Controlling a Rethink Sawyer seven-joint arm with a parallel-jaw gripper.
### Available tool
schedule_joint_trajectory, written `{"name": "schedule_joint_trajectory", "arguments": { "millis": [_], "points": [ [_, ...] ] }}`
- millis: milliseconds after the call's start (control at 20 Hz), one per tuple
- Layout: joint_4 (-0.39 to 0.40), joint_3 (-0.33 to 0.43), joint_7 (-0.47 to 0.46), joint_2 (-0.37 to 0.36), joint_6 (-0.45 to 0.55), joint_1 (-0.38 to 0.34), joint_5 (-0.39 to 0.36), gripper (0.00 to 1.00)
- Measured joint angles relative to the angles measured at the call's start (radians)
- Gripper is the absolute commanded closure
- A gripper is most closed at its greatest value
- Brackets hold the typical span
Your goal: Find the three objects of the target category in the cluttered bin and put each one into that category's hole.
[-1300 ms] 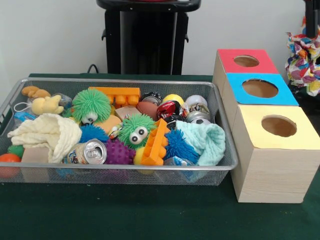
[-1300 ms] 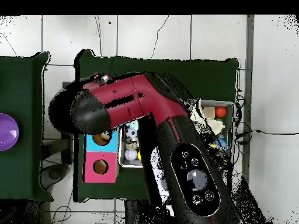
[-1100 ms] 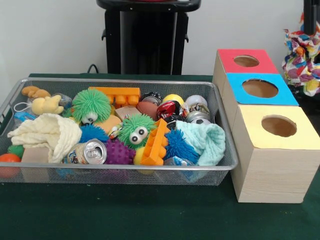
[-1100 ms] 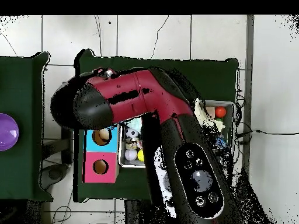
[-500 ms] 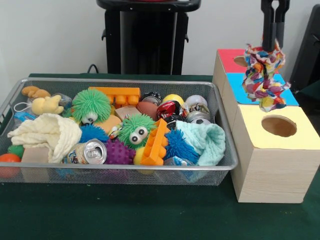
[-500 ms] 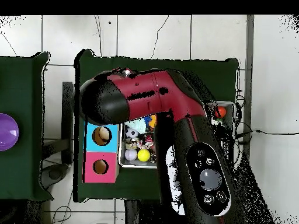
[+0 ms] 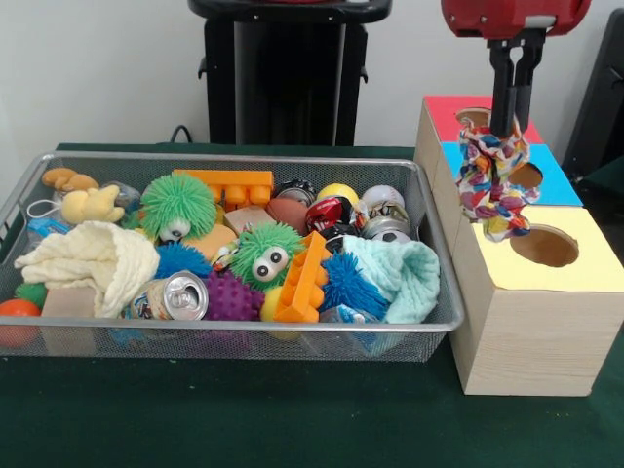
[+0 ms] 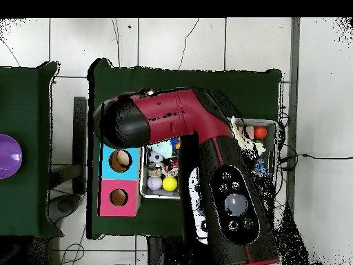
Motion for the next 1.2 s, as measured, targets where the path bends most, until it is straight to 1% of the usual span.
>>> {"name": "schedule_joint_trajectory", "arguments": {
  "millis": [600, 1000, 1200],
  "points": [
    [0.0, -0.046, 0.0, 0.035, 0.0, 0.049, 0.029, 1.0],
    [0.0, -0.089, 0.017, 0.061, -0.025, 0.105, 0.055, 1.0],
    [0.0, -0.115, 0.037, 0.076, -0.045, 0.143, 0.087, 1.0]
  ]
}}
